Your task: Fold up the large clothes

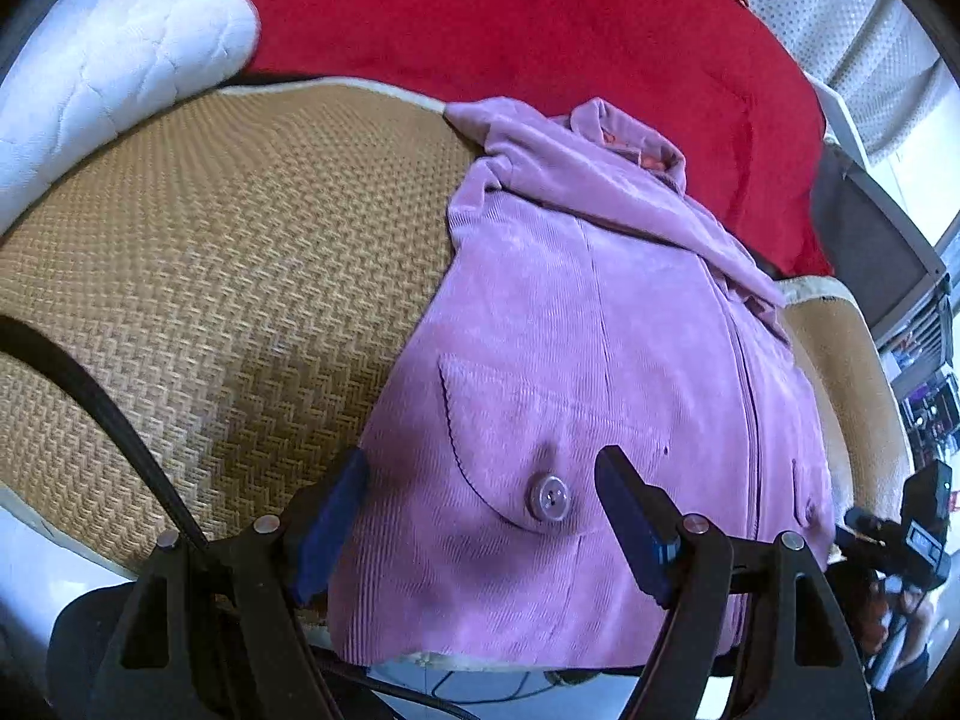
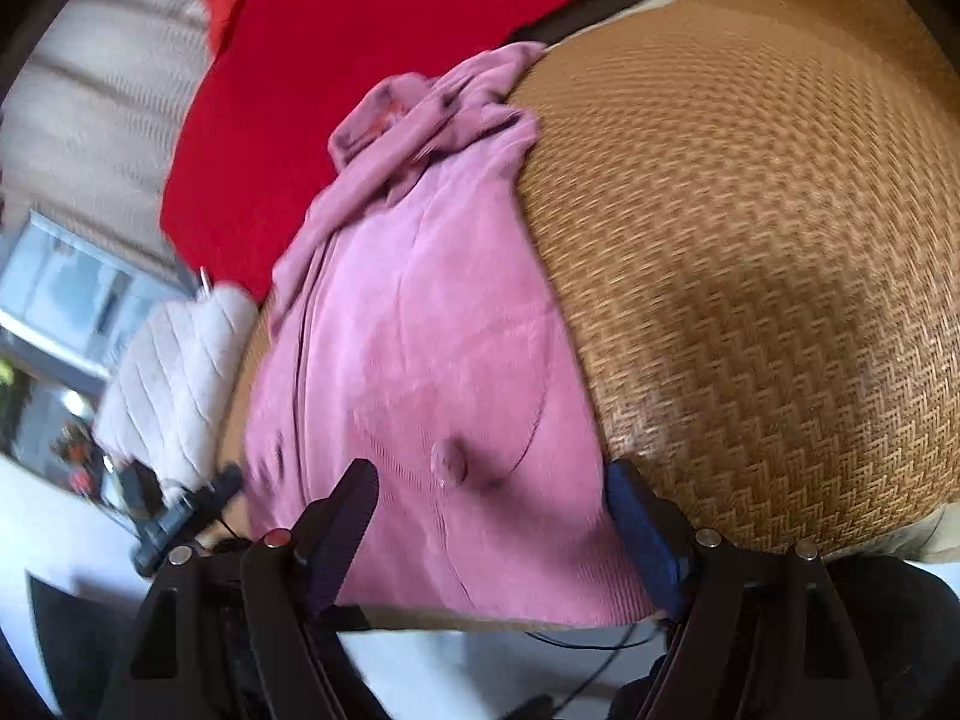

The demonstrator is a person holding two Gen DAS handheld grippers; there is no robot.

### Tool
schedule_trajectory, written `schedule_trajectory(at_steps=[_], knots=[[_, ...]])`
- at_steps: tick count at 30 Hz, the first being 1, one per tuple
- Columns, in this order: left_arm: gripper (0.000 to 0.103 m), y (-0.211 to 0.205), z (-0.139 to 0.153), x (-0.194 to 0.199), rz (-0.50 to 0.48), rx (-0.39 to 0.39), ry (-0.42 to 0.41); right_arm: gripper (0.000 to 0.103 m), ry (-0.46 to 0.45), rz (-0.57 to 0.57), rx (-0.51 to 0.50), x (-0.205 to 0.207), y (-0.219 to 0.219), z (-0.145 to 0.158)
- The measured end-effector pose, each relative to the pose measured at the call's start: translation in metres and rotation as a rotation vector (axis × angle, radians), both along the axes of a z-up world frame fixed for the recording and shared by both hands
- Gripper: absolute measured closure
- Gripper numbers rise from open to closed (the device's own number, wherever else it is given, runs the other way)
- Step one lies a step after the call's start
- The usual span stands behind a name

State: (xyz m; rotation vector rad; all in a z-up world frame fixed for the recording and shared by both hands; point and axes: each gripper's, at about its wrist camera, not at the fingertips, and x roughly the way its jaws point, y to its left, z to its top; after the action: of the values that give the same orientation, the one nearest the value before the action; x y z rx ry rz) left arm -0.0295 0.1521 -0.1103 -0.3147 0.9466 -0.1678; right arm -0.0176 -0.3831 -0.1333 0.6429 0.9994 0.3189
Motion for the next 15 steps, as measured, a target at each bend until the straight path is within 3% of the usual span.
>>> schedule_trajectory(at_steps=[4,10,12,14,15], knots=[[0.025,0.002,-0.004,0.002,0.015,0.011,0.025,0.024,-0.001,0.008,0.001,-0.001,0.003,-0.002],[0.025,-0.008,-0.012,0.000,0.002,0.043,0.068,0.049,0.034,-0.012,-0.069,0.012,0.014,-0.008],[0.039,-0.012,-0.015,-0.001,-0.005,0.065,0.075,0.076,0.050,-0.026,-0.136,0.010,0.016,-0.012],[0.081,-0.015,-0.021,0.002,-0.015,0.087,0.112,0.093,0.059,-0.003,-0.152,0.009,0.018,-0.015],[0.083,-0.014,-0.023,0.003,-0.016,0.084,0.124,0.093,0.056,-0.001,-0.167,0.009,0.020,-0.014]])
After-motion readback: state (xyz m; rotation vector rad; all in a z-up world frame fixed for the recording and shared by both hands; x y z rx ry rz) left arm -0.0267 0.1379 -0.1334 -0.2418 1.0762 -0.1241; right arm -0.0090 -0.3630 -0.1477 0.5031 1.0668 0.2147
